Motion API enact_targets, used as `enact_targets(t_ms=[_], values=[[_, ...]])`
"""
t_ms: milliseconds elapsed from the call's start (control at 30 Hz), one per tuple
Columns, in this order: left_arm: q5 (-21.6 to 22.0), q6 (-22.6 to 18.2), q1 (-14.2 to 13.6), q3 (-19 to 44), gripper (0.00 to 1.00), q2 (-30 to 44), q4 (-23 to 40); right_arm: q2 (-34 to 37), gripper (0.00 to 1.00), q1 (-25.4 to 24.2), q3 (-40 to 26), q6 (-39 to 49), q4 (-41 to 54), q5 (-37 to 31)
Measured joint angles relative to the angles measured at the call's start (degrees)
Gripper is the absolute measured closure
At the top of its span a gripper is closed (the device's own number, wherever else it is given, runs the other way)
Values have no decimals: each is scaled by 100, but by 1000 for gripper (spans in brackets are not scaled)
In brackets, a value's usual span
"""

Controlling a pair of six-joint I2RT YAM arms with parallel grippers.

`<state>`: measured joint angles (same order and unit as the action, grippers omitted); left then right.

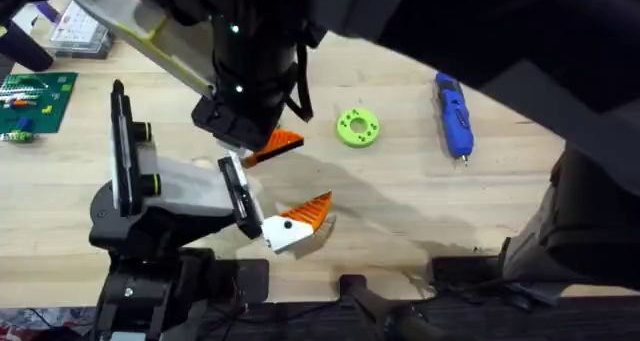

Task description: Pick up the gripper from the table and insert it into the empty holder that is missing its gripper. Then pick up a screw, insert it into the mounting hole, and use the screwdriver to tighten it. Finally, clean up the table by picking up the vegetable and placing it into the bucket.

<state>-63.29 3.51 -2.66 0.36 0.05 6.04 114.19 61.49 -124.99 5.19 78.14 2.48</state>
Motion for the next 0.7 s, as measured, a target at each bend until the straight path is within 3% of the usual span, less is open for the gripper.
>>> enact_targets(t_ms=[700], values=[[0,0,0,0,15,-1,0,0,992,0,0,0,129,-2]])
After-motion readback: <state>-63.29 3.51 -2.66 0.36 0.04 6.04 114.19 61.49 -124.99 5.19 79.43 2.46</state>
